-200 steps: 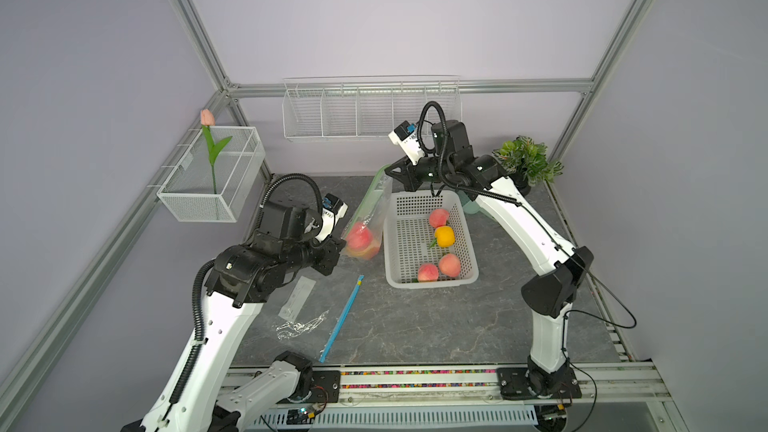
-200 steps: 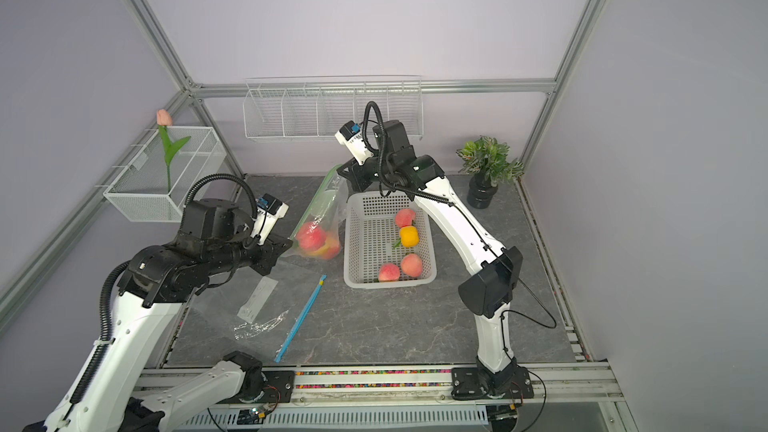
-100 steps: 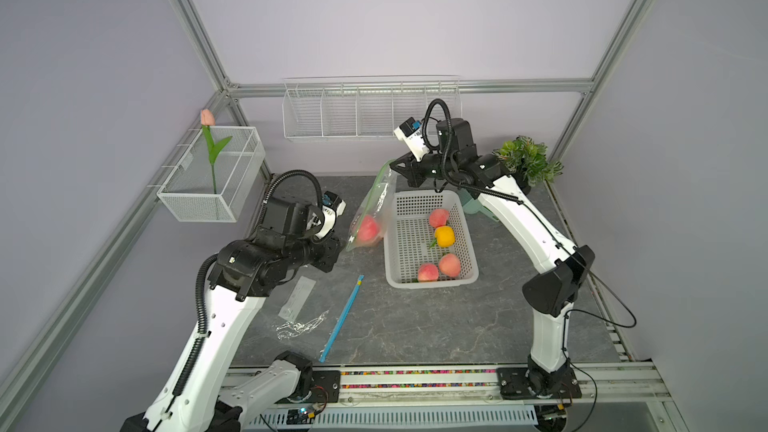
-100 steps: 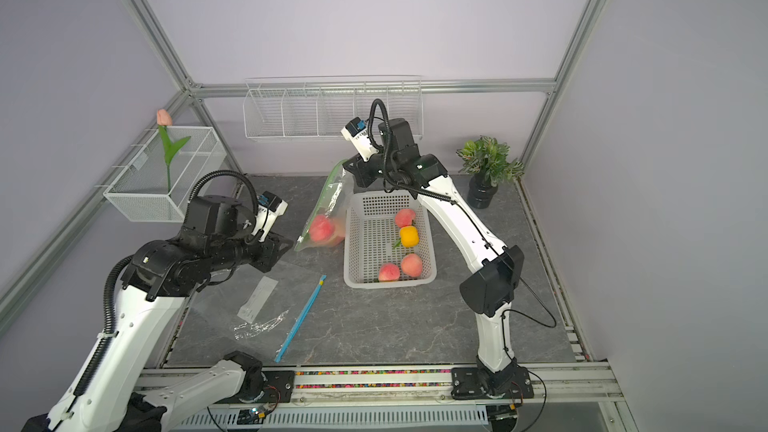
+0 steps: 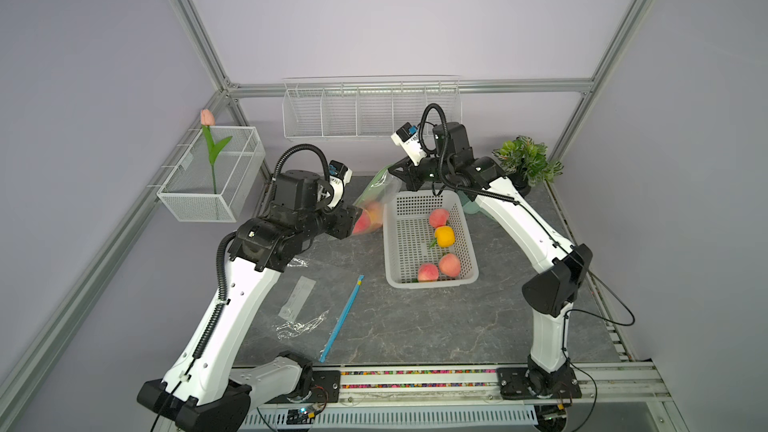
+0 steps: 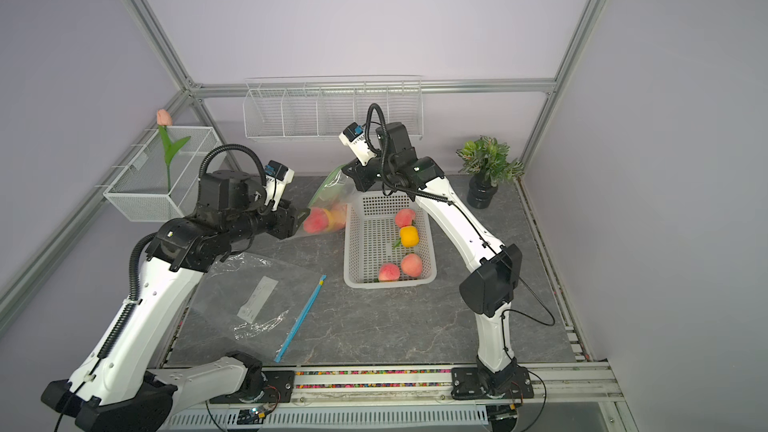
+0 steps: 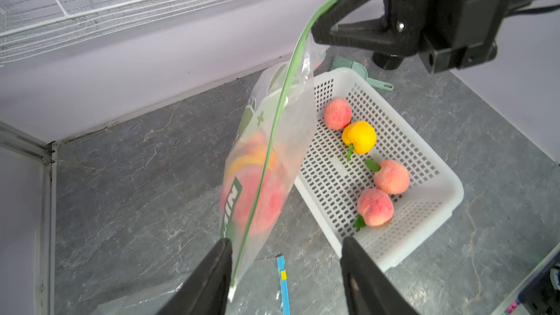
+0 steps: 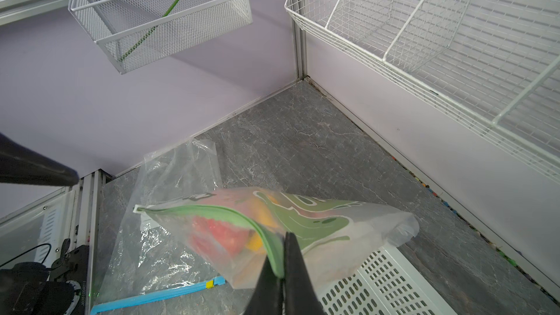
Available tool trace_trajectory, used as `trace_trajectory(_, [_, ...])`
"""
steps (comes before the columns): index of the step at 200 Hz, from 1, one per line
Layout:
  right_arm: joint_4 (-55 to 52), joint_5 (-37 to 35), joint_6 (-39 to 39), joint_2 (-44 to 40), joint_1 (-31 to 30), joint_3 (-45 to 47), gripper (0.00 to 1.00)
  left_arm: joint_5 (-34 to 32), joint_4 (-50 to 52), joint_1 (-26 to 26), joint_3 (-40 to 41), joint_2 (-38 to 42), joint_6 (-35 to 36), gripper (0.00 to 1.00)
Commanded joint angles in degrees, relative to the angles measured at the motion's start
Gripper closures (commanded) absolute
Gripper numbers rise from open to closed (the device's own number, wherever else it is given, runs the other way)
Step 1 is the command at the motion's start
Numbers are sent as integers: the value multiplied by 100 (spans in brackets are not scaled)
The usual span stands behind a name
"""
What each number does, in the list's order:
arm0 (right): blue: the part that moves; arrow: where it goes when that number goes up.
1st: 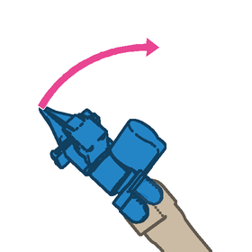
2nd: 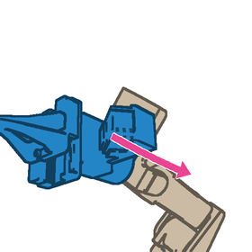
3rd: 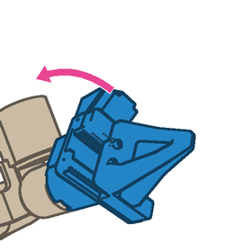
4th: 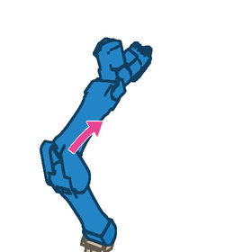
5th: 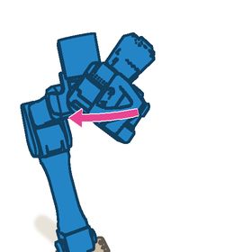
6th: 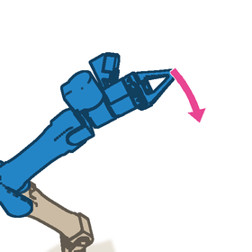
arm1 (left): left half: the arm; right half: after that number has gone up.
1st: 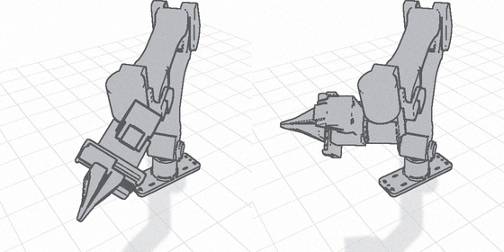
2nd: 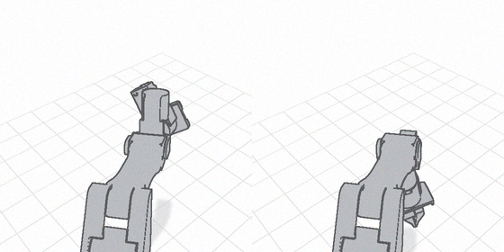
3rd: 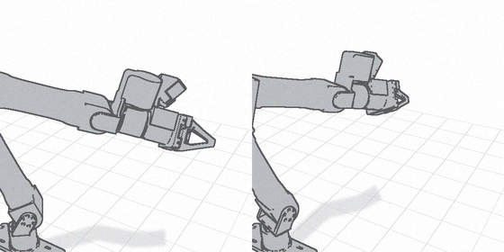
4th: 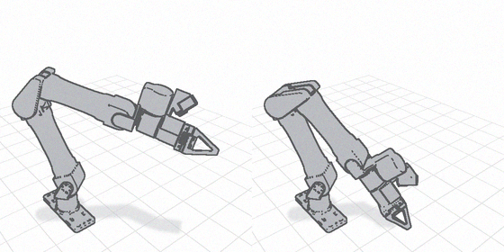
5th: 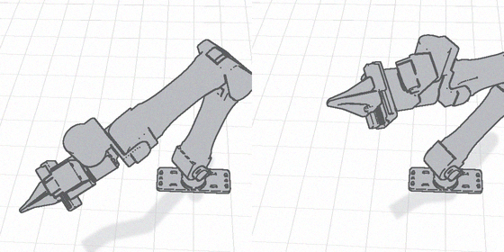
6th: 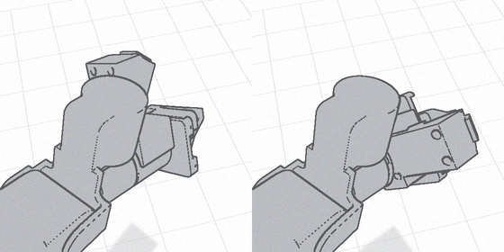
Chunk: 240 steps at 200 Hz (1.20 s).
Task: Place the peach in a zip-top bag and seal the zipper
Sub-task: Place the zipper food storage bag at the corner of the board.
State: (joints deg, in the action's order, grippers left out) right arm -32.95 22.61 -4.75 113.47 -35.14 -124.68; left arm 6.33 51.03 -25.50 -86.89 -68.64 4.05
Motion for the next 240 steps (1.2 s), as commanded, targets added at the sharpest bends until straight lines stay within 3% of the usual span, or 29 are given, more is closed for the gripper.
trace_trajectory(1, [79, 204, -95, -172, -46, 90, 93, -196, -556, 27, -63, -140, -22, 39])
trace_trajectory(75, [35, 261, -156, -141, -53, 58, 93, 90, -610, 30, -71, -795, 64, 42])
trace_trajectory(133, [30, 253, -175, -130, -54, 32, 93, 128, -594, 35, 83, -966, 77, 65])
trace_trajectory(173, [20, 244, -175, -123, -47, 14, 93, 106, -603, 33, 92, -1010, 93, 100])
trace_trajectory(198, [8, 244, -201, -123, -53, 14, 93, -18, -620, 36, 117, -977, 52, 100])
trace_trajectory(211, [-4, 218, -217, -139, -51, 14, 80, -150, -620, 37, 135, -920, -15, 100])
trace_trajectory(231, [-50, 92, -299, -240, -46, 70, 40, -499, -685, 42, 225, -728, -136, 100])
trace_trajectory(240, [-38, 9, -356, -321, -51, 143, 30, -691, -745, 43, 304, -613, -202, 100])
